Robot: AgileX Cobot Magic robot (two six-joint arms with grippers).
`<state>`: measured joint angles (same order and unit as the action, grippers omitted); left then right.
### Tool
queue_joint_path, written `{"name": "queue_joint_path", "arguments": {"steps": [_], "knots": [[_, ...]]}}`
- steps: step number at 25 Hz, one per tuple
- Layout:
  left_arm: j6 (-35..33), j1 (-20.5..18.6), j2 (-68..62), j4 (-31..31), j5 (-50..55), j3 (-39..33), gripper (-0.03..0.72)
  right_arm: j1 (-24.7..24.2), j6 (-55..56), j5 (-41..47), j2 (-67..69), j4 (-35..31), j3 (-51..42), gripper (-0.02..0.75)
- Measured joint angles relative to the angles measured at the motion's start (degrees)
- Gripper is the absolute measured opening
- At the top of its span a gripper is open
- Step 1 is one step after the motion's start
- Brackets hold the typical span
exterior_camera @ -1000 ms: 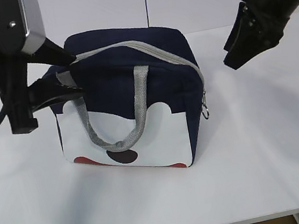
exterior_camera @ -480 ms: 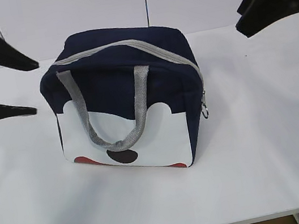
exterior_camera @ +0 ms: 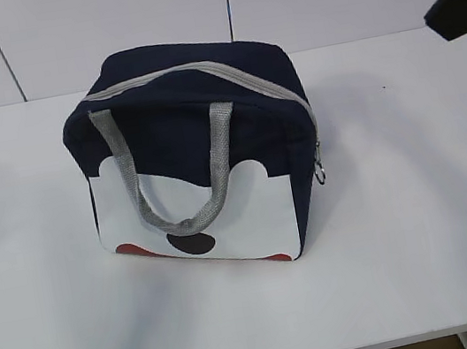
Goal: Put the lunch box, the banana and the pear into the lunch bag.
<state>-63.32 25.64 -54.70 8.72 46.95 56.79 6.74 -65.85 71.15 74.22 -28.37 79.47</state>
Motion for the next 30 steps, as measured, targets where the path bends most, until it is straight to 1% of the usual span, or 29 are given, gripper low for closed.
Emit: {"name": "queue_joint_path", "arguments": {"steps": [4,6,8,10,12,15,17,20,26,30], "knots": [[15.66,0.00,4.50,-3.73,0.92,0.00,0.417,0.13,0.74,0.21,-5.74,-1.95,-2.88,0.389],[23.27,0.00,7.02,-5.49,1.40,0.00,0.417,1.25,1.84,0.21,-8.22,-1.98,-3.77,0.389],[29.81,0.00,9.76,-6.88,3.12,0.00,0.417,3.54,2.95,0.33,-10.85,-1.00,-4.29,0.389],[33.99,0.00,12.01,-7.39,4.57,0.00,0.417,6.44,4.32,0.44,-13.06,1.42,-4.43,0.389],[36.97,0.00,13.64,-7.52,6.00,0.00,0.417,9.79,7.87,0.68,-14.93,5.09,-4.50,0.389],[41.66,0.00,14.76,-7.65,9.34,0.00,0.417,12.54,17.90,0.95,-17.14,10.80,-4.65,0.389],[44.32,0.00,15.65,-7.65,10.74,0.00,0.417,12.95,21.94,1.05,-18.17,12.73,-4.65,0.389],[47.04,0.00,17.84,-7.65,12.27,0.00,0.417,12.95,25.52,1.05,-20.15,13.92,-6.18,0.389],[51.10,0.00,24.69,-6.56,14.04,-0.30,0.417,12.95,33.21,-0.51,-26.35,16.82,-13.64,0.389],[54.35,0.00,29.57,-5.10,14.19,-5.29,0.417,12.95,40.35,-4.06,-32.06,20.12,-19.27,0.389]]}}
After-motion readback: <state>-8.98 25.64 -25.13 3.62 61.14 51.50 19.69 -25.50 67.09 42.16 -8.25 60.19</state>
